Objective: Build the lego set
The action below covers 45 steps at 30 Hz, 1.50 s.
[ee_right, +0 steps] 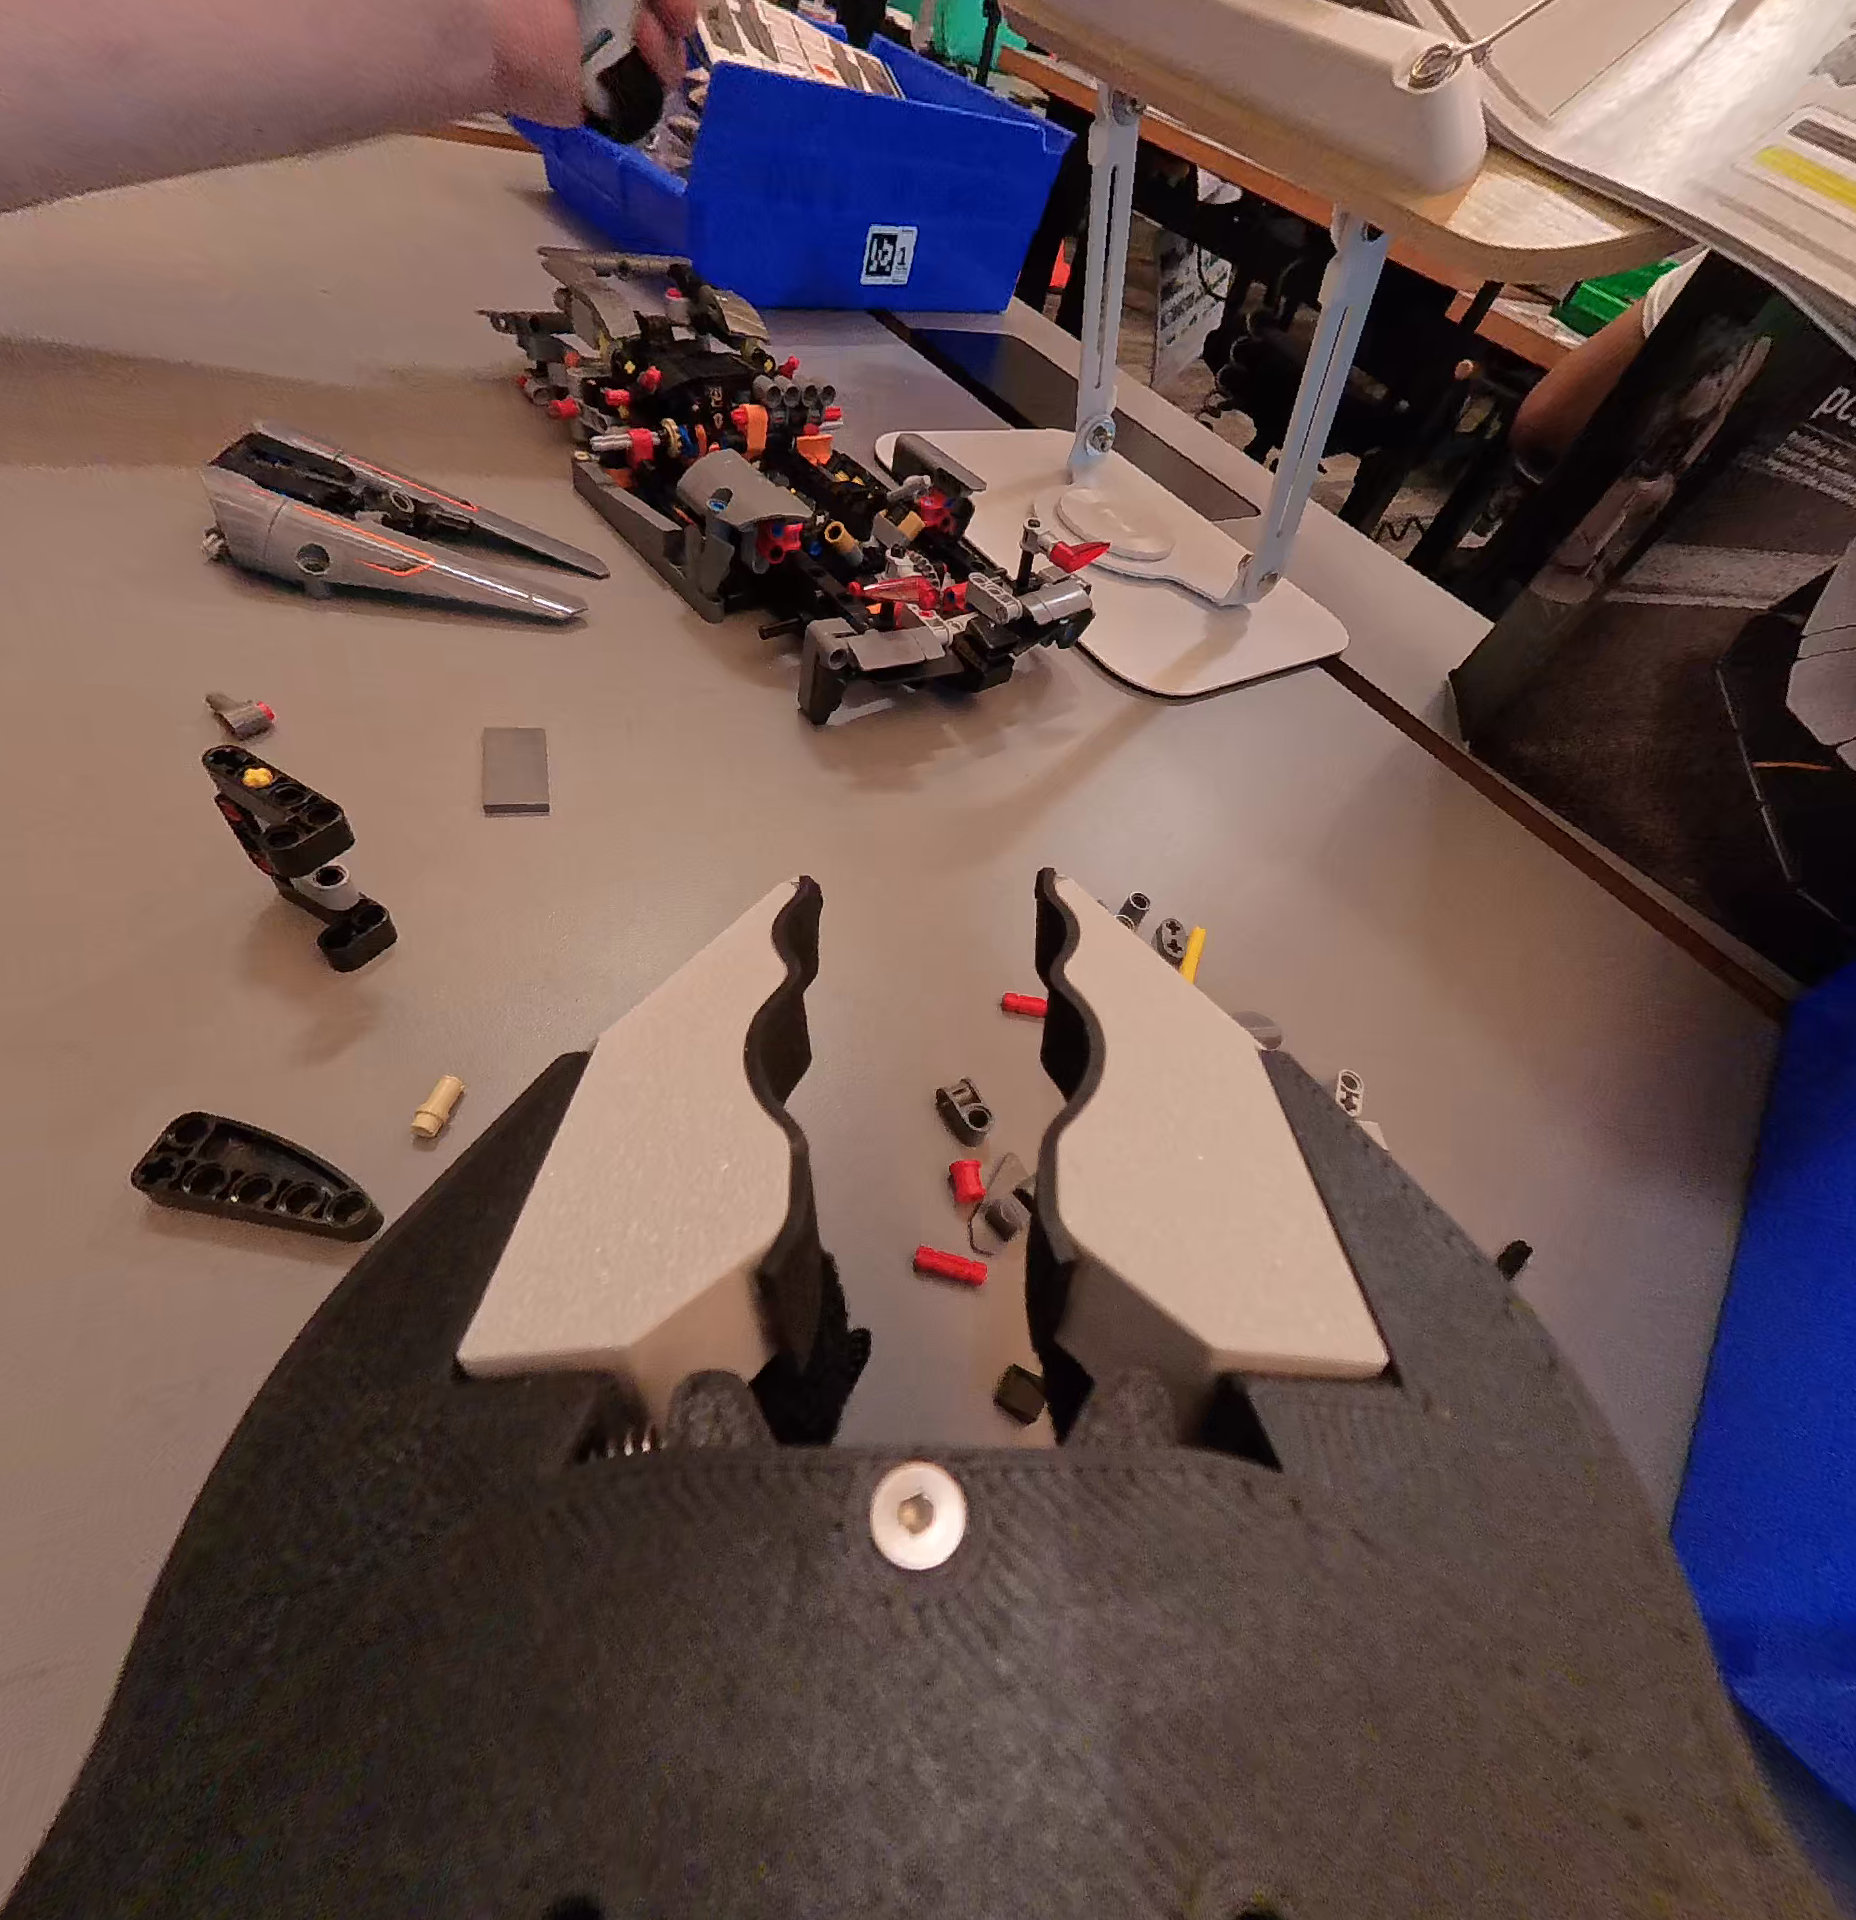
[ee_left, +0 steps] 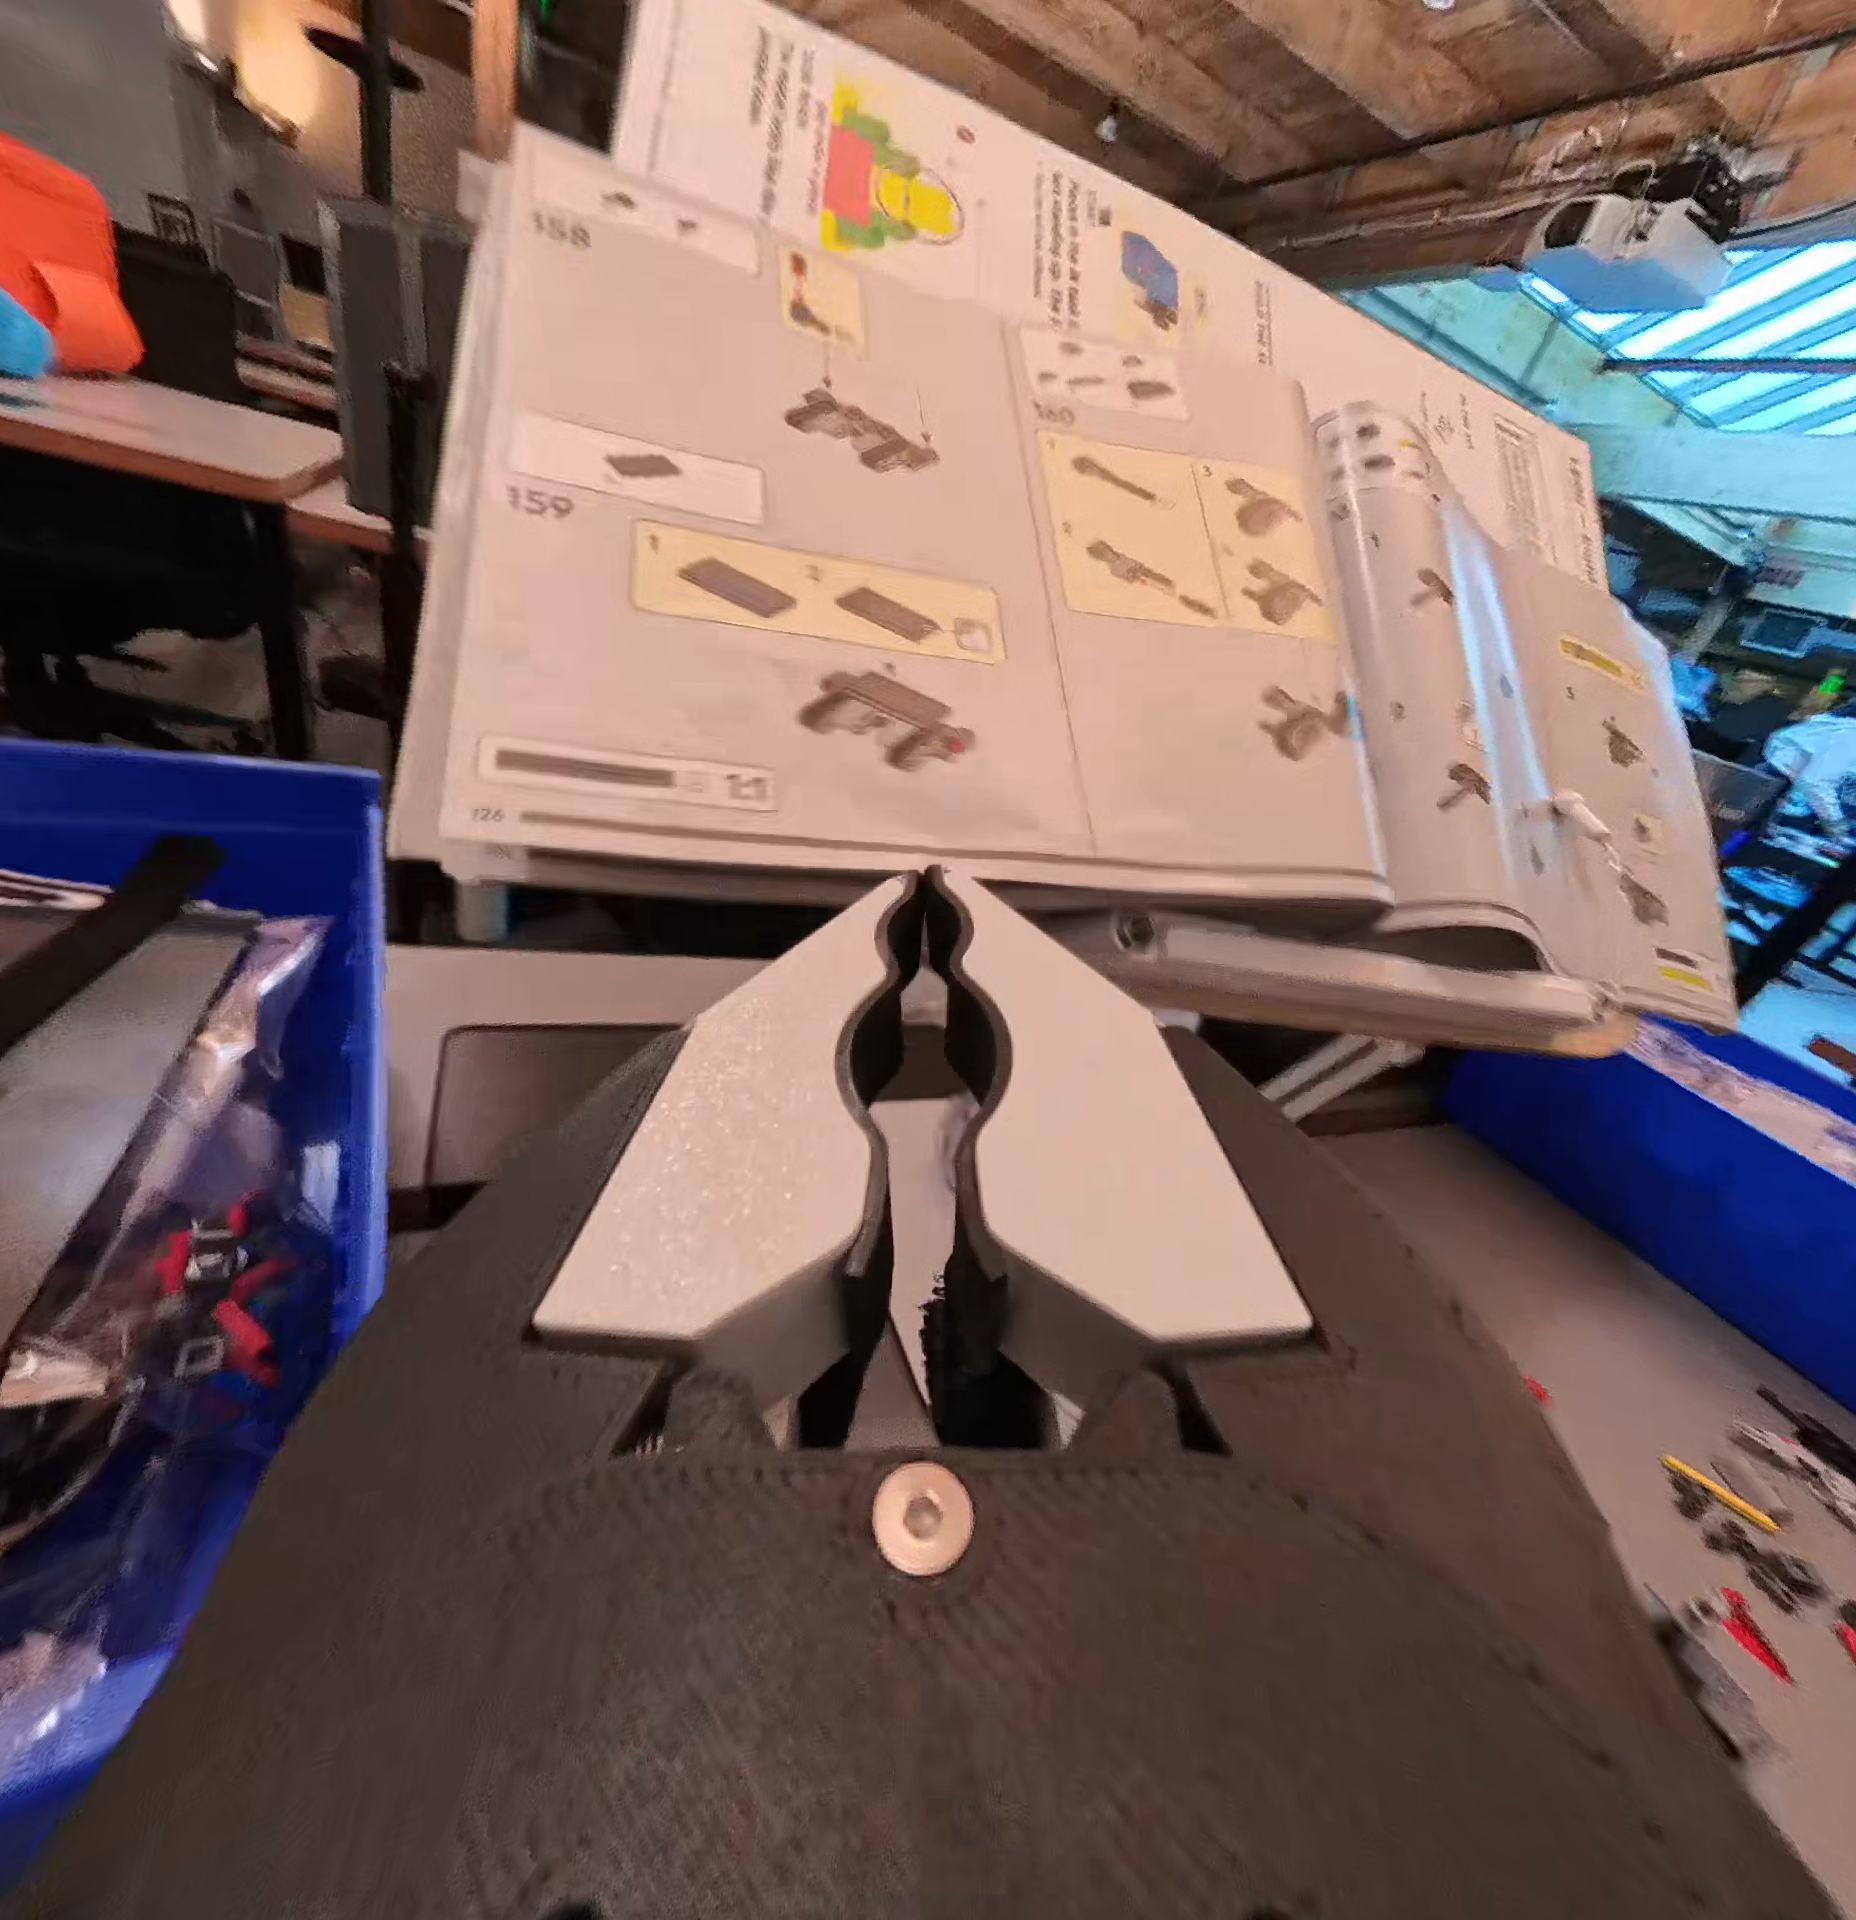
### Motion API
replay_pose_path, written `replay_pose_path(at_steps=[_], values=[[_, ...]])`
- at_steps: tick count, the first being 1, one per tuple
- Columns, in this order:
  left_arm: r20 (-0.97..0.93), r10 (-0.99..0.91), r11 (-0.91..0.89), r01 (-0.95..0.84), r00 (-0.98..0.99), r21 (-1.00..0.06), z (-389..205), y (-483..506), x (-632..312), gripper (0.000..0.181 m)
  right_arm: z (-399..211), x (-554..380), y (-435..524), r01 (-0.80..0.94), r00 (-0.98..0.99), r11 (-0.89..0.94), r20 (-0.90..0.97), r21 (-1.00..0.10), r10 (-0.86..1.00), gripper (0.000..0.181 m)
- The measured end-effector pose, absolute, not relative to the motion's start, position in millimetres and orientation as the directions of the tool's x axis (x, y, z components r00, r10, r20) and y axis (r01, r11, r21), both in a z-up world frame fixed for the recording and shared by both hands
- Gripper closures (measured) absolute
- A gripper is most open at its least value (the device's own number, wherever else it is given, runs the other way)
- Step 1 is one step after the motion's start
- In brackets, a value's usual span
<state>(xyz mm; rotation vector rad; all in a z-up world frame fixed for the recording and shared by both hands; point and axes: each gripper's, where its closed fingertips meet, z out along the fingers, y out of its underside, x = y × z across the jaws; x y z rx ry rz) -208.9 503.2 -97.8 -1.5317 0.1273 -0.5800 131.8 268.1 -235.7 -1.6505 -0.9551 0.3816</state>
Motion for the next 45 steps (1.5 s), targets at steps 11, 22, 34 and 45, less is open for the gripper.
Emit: replay_pose_path(at_steps=[11,22,34,45], values=[[-0.149,-0.563,-0.010,-0.188,0.813,-0.982,-126.7,393.5,-159.5,0.177,-235.4,133.5,270.1,0.382,0.626,-0.041,0.226,-0.923,0.746,0.137],[-0.492,-0.585,0.267,-0.419,0.645,-0.868,-167.4,340.1,-88.7,0.174,-217.2,140.5,269.4,0.374,0.635,-0.010,0.248,-0.927,0.731,0.135],[-0.517,-0.588,0.253,-0.465,0.622,-0.848,-173.8,337.5,-75.3,0.145,-205.4,103.8,207.2,0.408,0.537,-0.078,0.170,-0.910,0.827,0.124],[-0.549,-0.575,0.243,-0.514,0.607,-0.823,-176.3,338.1,-77.6,0.149,-265.4,107.4,153.8,0.609,0.467,-0.276,0.055,-0.743,0.883,0.131]])
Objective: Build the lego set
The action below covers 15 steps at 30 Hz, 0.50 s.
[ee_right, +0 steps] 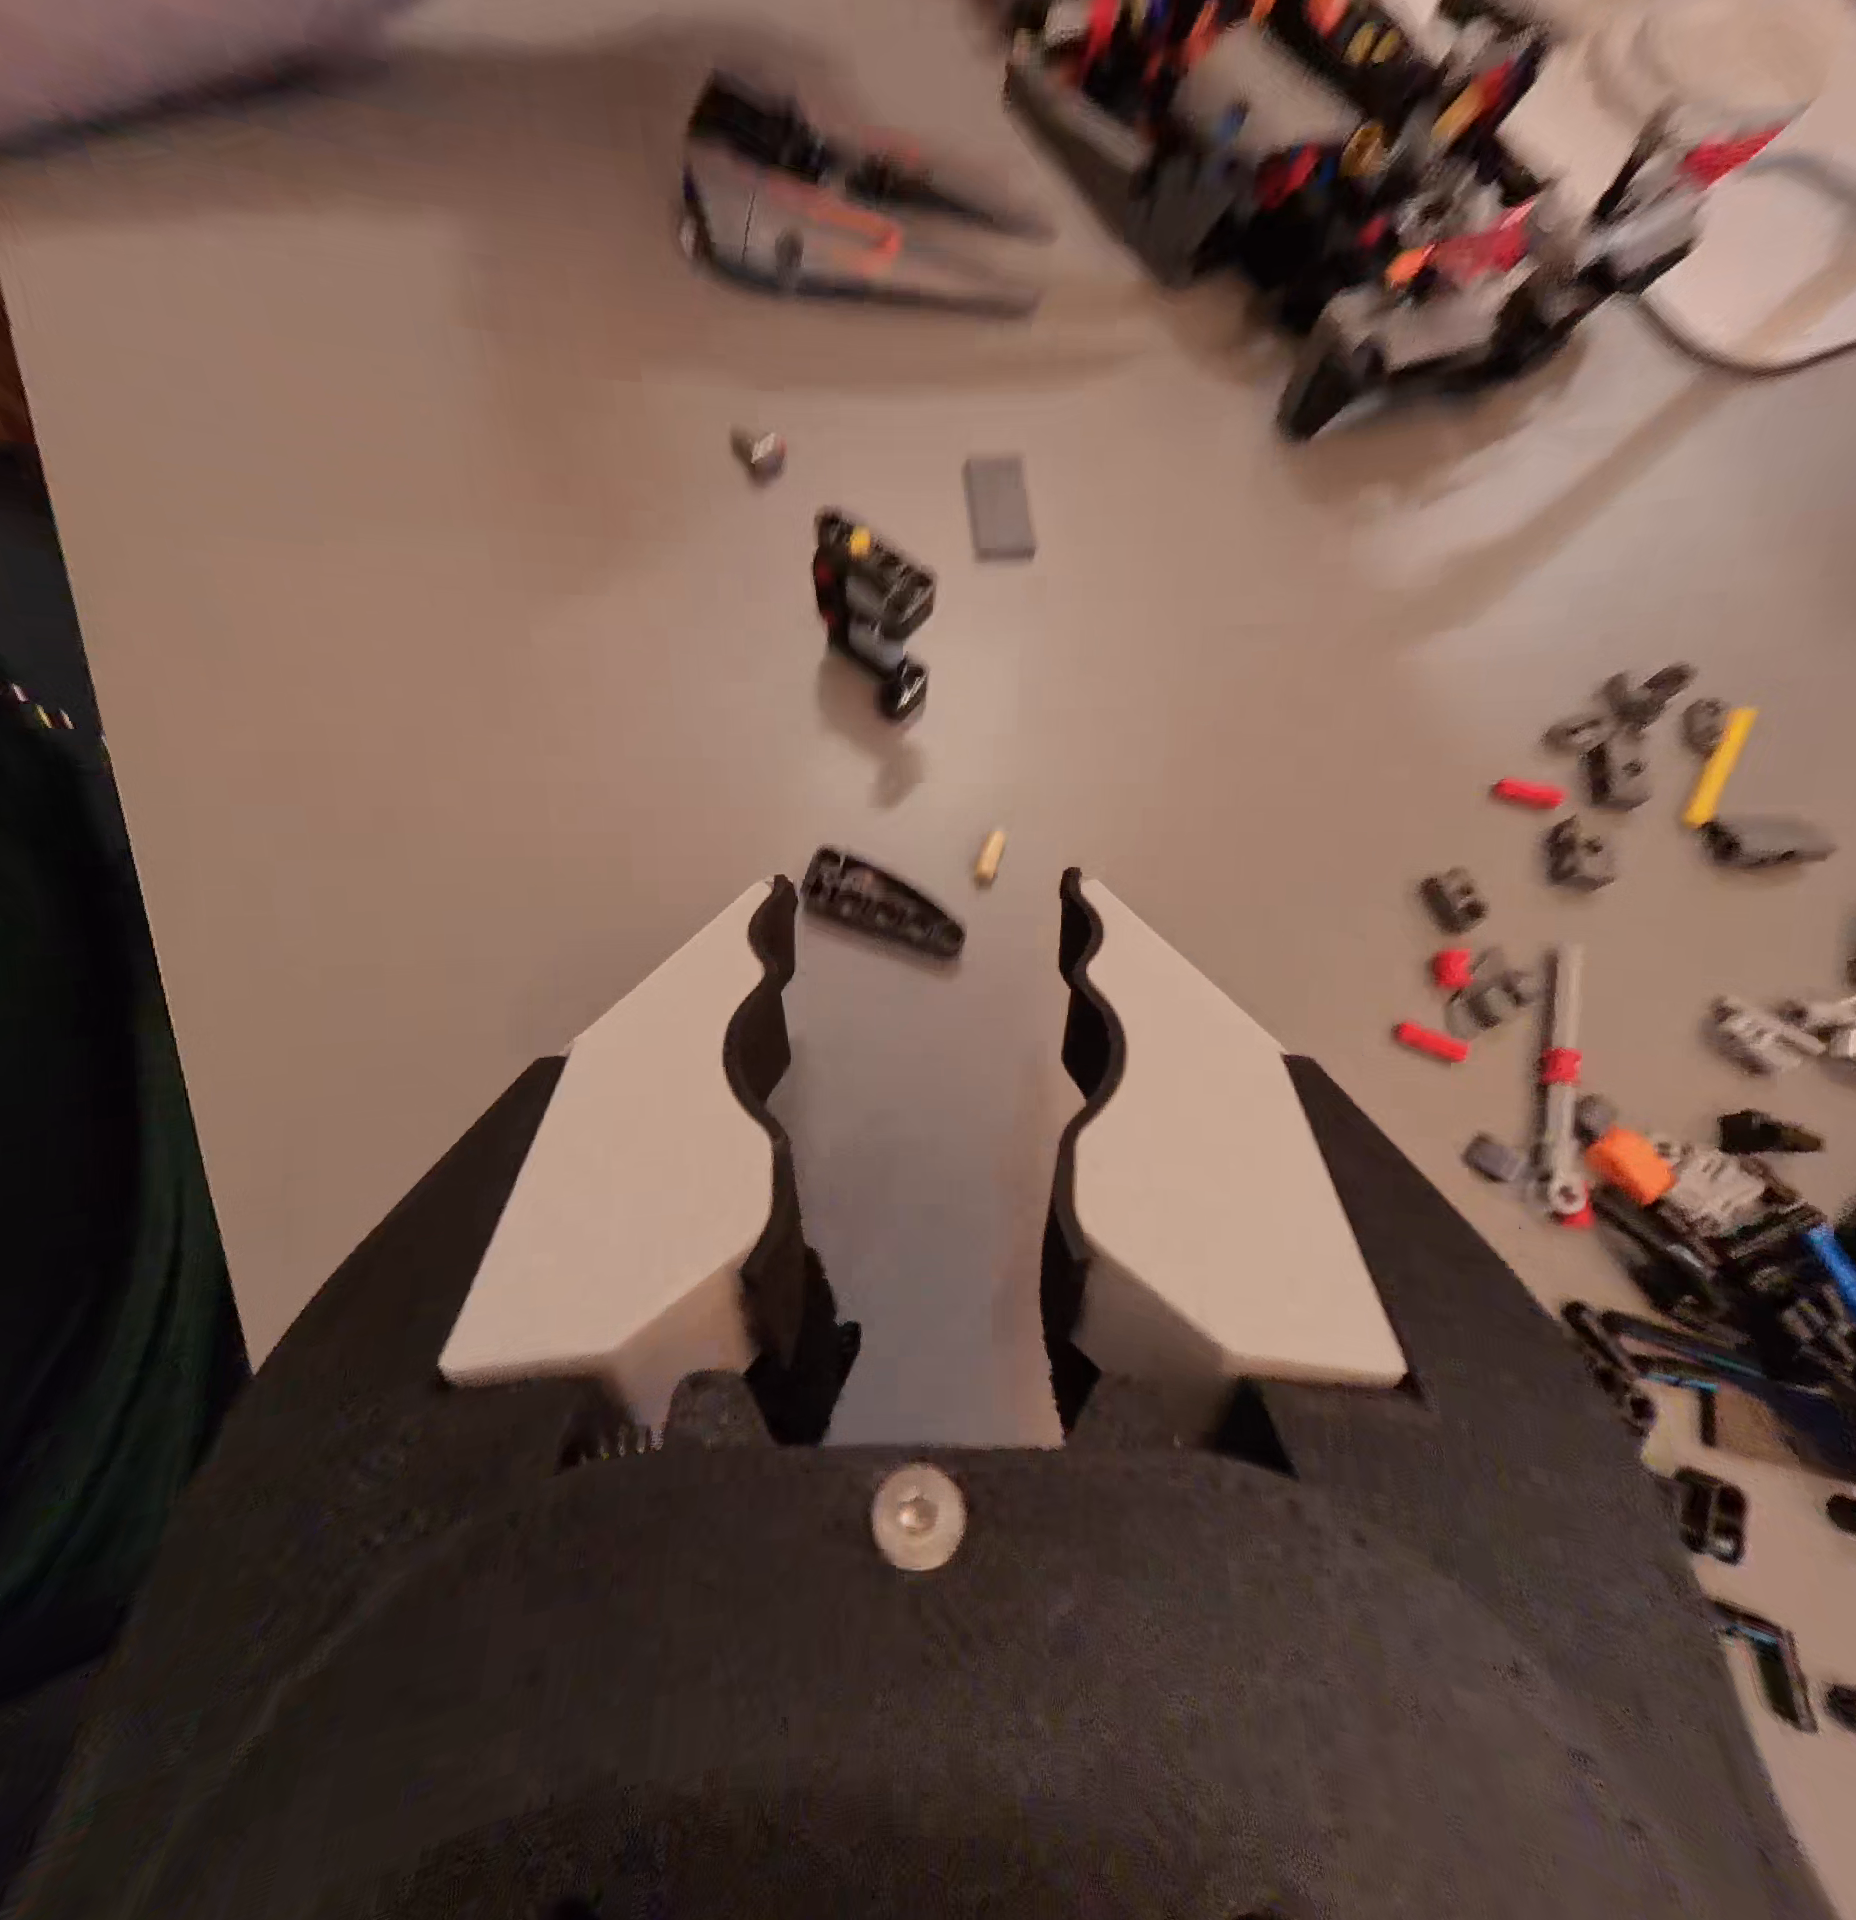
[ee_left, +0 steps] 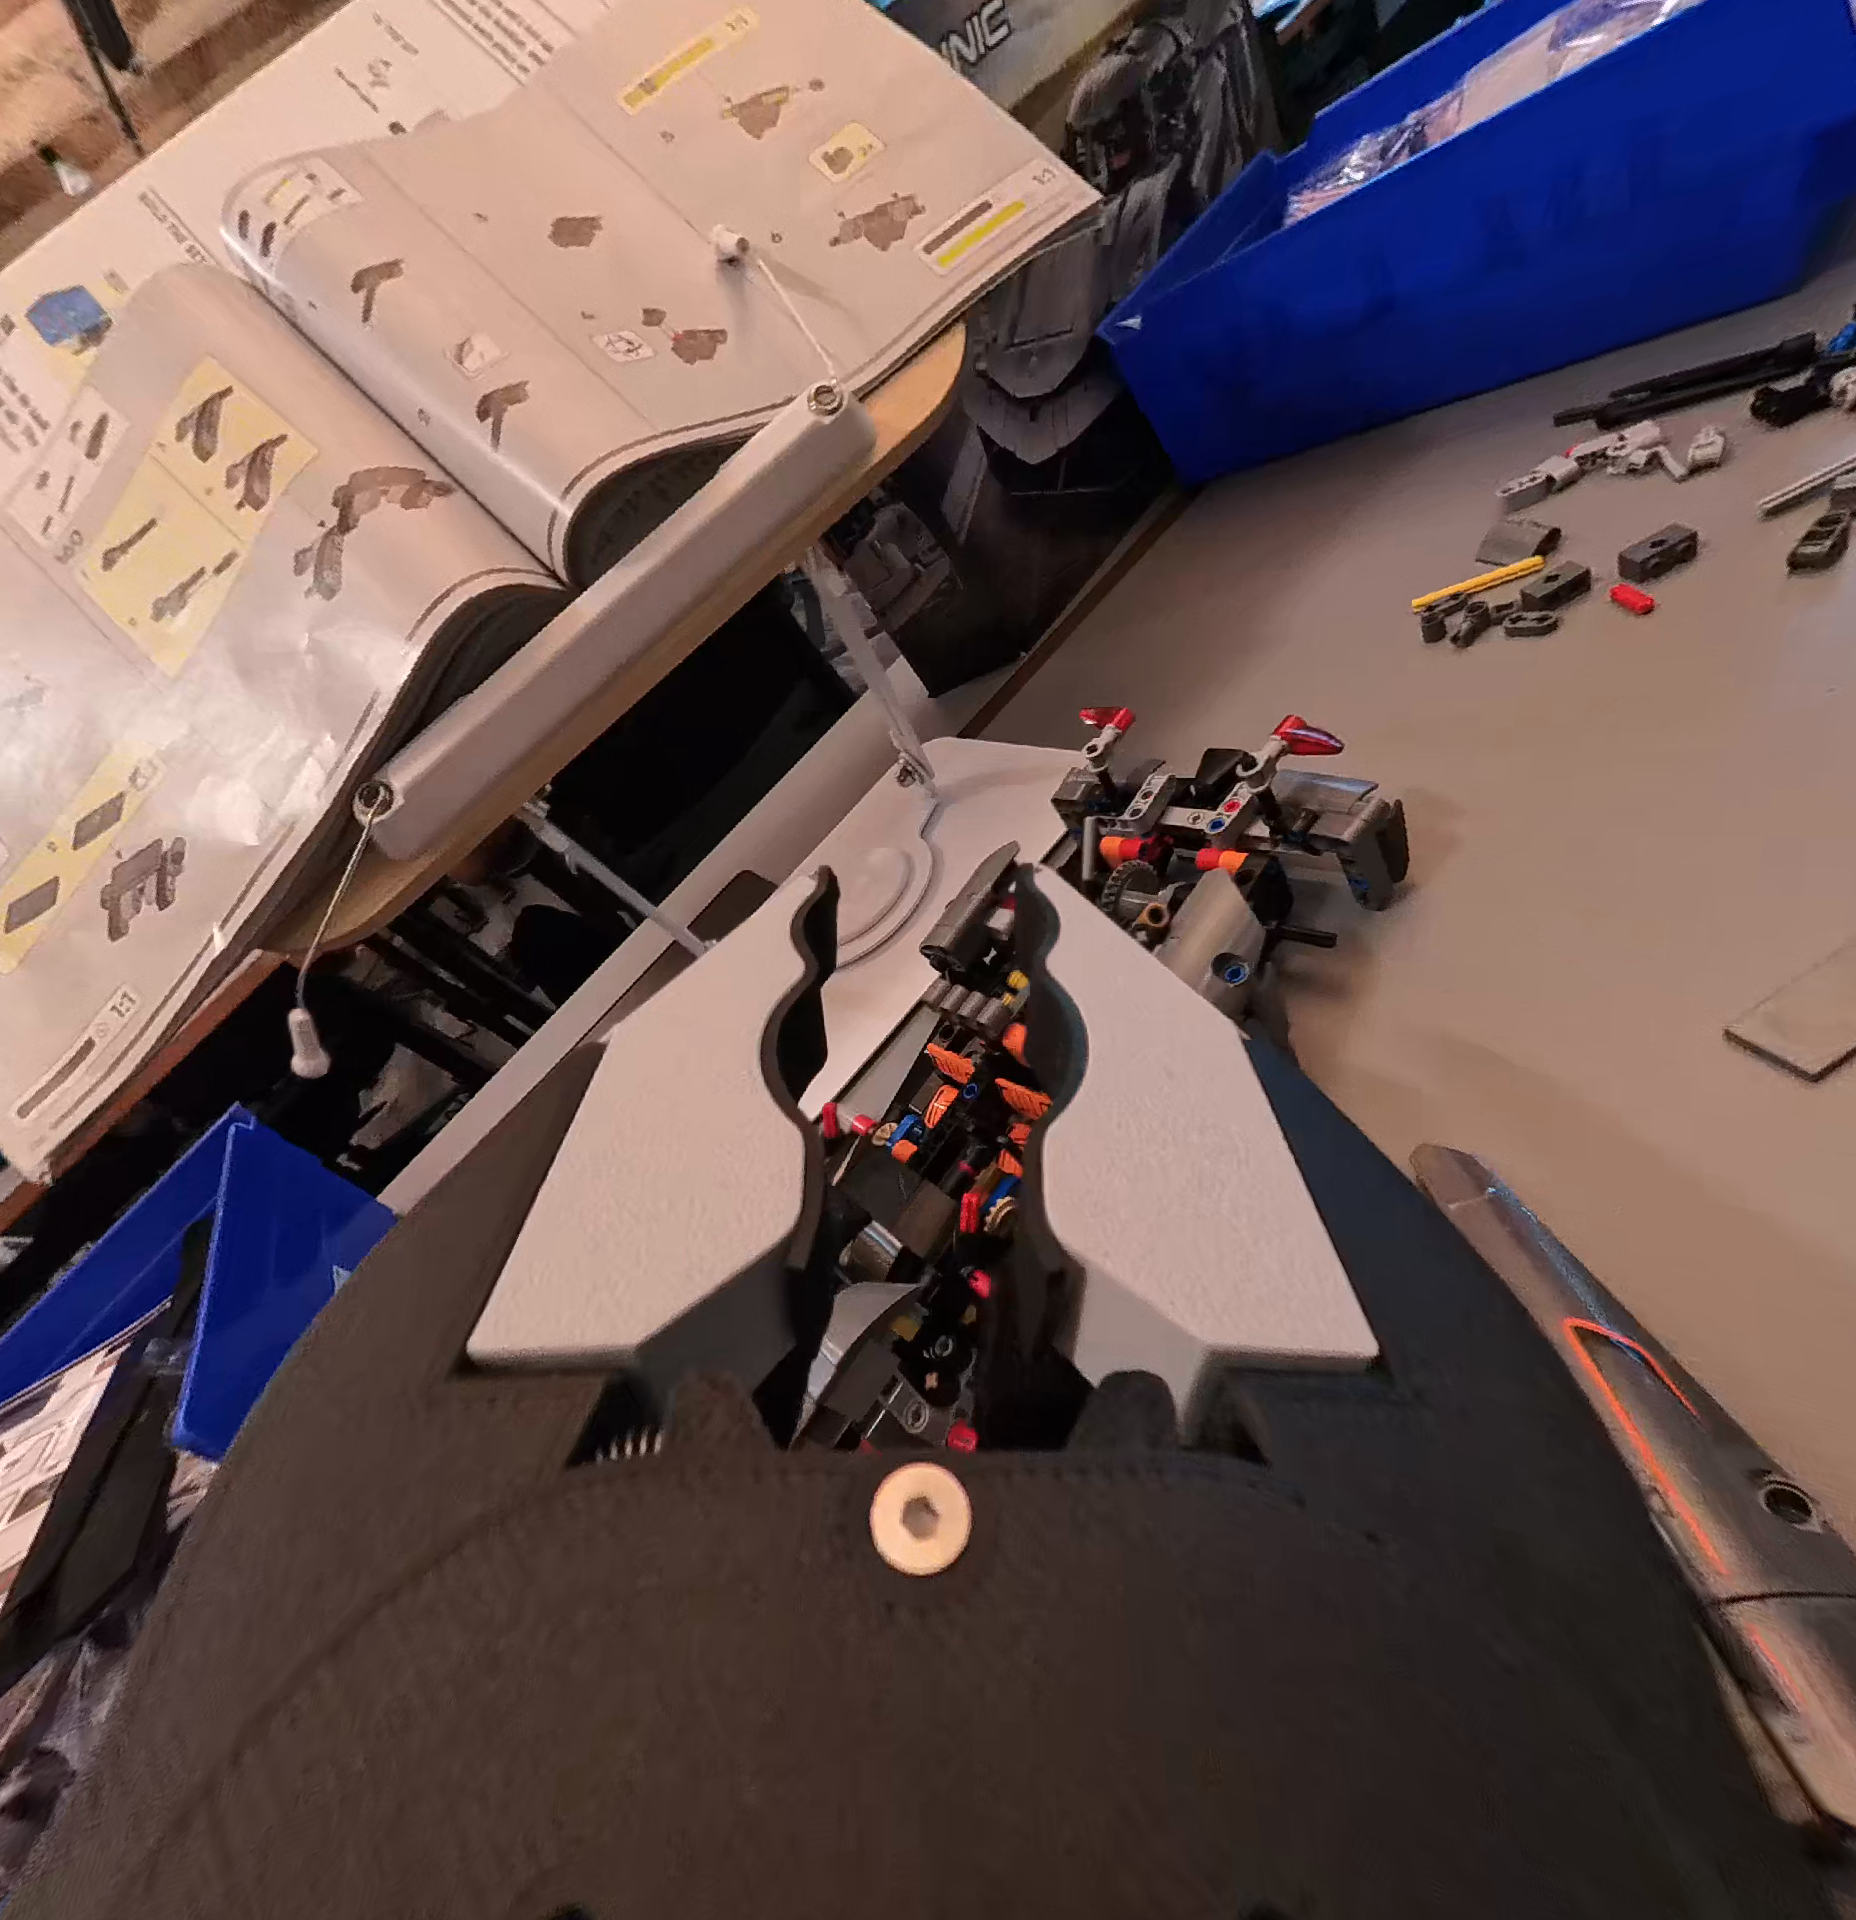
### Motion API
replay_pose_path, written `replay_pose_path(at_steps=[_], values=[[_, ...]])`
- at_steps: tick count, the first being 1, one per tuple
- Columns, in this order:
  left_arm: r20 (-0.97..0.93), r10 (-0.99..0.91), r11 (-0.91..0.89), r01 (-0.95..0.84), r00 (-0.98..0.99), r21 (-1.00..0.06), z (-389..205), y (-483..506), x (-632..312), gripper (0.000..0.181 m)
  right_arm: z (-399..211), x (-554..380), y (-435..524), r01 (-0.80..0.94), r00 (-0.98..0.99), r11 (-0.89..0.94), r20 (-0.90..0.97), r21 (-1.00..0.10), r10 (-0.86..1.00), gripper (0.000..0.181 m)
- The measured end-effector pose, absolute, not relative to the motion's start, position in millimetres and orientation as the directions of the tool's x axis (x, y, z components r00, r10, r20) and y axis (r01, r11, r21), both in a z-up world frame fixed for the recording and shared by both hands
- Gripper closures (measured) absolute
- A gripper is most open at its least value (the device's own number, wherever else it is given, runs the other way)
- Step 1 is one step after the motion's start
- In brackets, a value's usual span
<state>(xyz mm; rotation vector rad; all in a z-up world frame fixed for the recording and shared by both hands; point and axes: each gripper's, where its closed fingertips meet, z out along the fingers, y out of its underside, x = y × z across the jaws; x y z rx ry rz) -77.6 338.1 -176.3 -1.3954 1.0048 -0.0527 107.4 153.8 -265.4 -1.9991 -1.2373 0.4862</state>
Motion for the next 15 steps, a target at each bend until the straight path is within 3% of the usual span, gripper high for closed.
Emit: replay_pose_path(at_steps=[6,12,15], values=[[-0.558,-0.577,0.249,-0.523,0.596,-0.815,-176.3,336.6,-74.5,0.150,-285.4,102.2,150.0,0.665,0.456,-0.296,0.059,-0.686,0.888,0.132],[-0.565,-0.581,0.259,-0.525,0.585,-0.810,-175.4,334.1,-72.4,0.151,-292.6,97.1,152.8,0.691,0.438,-0.276,0.084,-0.667,0.895,0.147],[-0.571,-0.581,0.263,-0.530,0.580,-0.806,-174.9,333.9,-71.6,0.151,-280.6,91.7,156.1,0.673,0.444,-0.261,0.095,-0.692,0.891,0.138]])
